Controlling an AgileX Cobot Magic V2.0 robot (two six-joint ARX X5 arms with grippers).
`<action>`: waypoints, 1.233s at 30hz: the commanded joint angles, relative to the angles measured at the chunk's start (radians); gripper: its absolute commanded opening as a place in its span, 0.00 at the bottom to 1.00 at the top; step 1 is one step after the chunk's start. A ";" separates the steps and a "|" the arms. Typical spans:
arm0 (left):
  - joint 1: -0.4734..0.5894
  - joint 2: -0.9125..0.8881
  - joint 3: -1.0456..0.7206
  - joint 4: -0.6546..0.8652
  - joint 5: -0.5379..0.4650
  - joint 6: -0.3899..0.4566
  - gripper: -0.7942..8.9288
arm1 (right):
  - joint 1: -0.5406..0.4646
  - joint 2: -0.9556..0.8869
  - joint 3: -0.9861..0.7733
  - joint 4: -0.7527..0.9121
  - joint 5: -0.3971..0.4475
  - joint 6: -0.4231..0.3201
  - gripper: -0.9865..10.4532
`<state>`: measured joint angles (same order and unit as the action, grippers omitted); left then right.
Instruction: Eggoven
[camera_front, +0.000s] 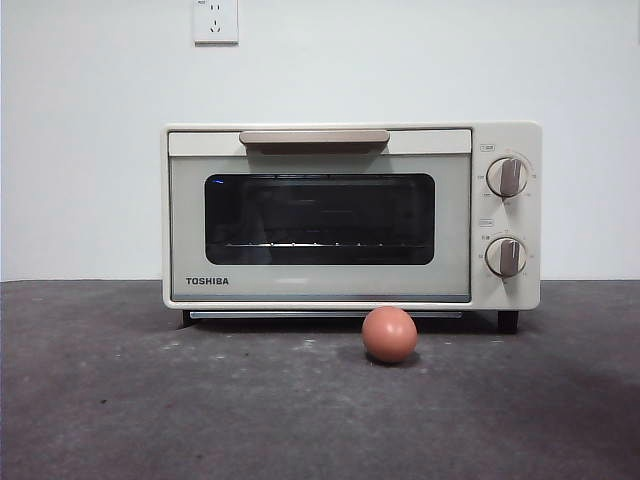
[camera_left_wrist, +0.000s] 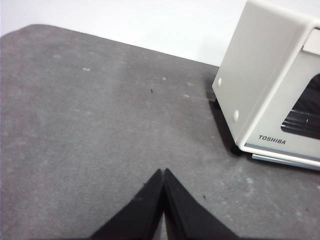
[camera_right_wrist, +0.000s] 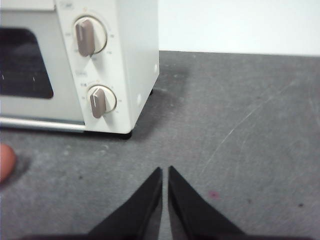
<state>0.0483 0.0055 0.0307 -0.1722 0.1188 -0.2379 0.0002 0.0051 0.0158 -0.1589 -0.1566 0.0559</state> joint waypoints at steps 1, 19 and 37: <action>0.002 -0.001 -0.021 0.016 0.002 -0.089 0.09 | 0.002 -0.002 -0.004 0.004 0.000 0.108 0.09; 0.002 0.162 0.356 -0.252 0.279 -0.193 0.09 | 0.003 0.132 0.415 -0.315 -0.065 0.320 0.09; -0.091 0.437 0.684 -0.607 0.519 0.041 0.09 | 0.073 0.510 0.830 -0.876 -0.351 -0.025 0.09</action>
<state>-0.0391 0.4374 0.6968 -0.7826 0.6327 -0.2329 0.0681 0.5083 0.8310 -1.0302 -0.5041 0.0895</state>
